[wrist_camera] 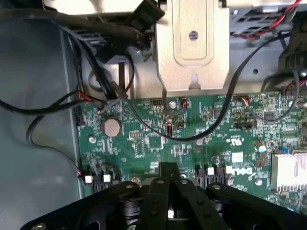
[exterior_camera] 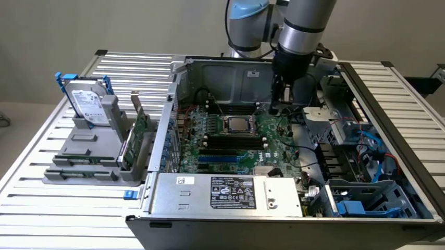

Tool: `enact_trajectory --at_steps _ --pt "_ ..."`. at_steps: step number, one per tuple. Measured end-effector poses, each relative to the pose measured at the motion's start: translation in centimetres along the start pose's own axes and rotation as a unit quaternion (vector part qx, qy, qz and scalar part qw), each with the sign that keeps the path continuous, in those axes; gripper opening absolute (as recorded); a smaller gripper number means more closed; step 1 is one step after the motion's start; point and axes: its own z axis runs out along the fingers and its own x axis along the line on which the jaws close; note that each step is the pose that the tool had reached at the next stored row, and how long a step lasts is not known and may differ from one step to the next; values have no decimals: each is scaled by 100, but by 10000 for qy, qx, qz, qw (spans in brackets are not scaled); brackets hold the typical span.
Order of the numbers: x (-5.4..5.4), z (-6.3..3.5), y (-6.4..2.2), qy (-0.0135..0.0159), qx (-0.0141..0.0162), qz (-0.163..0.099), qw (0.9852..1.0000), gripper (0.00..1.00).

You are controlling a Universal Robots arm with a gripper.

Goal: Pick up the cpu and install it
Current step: 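Close the cpu cover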

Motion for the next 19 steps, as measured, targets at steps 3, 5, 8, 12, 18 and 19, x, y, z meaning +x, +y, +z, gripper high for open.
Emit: enact_trajectory --at_steps 3,5,8,12,18,19 --pt "0 0 0 -20 269 -4 9996 11" --pt "0 0 0 -33 448 -7 9990 11" --pt "0 1 -6 -50 685 -14 9976 11" --pt "-3 6 -49 -66 889 -26 9960 11" --pt "-12 29 -167 -80 1061 -35 9943 11" --pt "-13 34 -191 -82 1082 -36 9941 11"
